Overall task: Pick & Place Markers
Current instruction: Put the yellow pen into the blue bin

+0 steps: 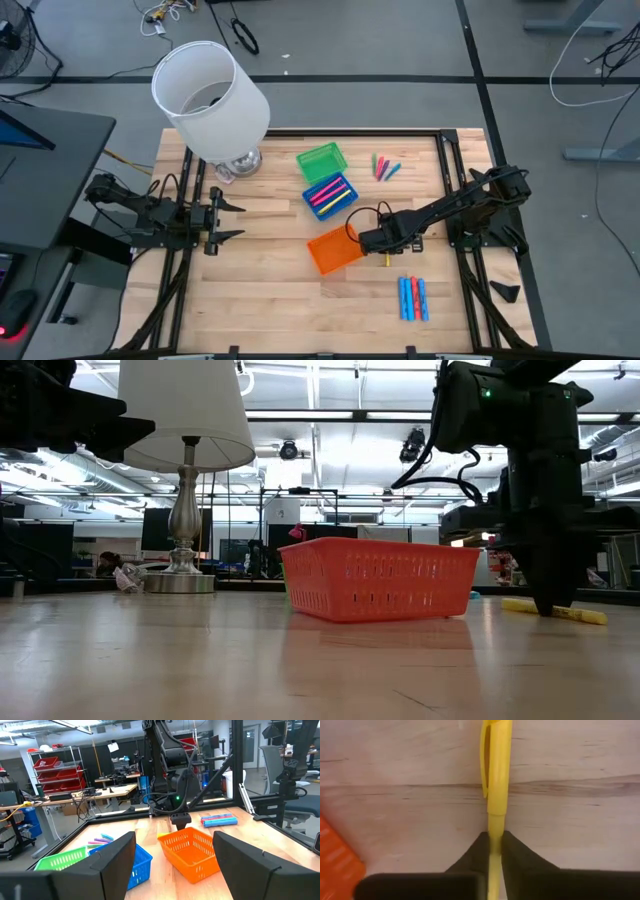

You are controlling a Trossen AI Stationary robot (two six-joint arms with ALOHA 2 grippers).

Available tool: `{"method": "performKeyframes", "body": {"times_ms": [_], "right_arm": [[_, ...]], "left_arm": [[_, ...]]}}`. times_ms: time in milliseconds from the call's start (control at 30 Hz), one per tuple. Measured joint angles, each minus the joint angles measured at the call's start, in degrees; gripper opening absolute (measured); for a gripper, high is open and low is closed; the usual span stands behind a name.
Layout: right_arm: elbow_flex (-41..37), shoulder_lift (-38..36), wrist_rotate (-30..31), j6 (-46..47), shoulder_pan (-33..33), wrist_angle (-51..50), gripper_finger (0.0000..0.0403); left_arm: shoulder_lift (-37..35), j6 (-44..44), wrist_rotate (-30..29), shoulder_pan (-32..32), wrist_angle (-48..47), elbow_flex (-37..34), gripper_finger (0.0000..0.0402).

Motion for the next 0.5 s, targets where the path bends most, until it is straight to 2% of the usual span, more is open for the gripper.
{"method": "performKeyframes", "body": {"times_ms": [200, 500], "right_arm": [[0.0, 0.0, -0.1, -3.1, -0.1, -1.8, 0.002], [-0.3, -2.9, -0.8, -15.3, -1.0, -6.0, 0.0012]], "left_arm": [[0.0, 0.0, 0.0, 0.0, 0.0, 0.0, 0.0273], [0.0, 0.0, 0.0, 0.0, 0.0, 0.0, 0.0273]]}}
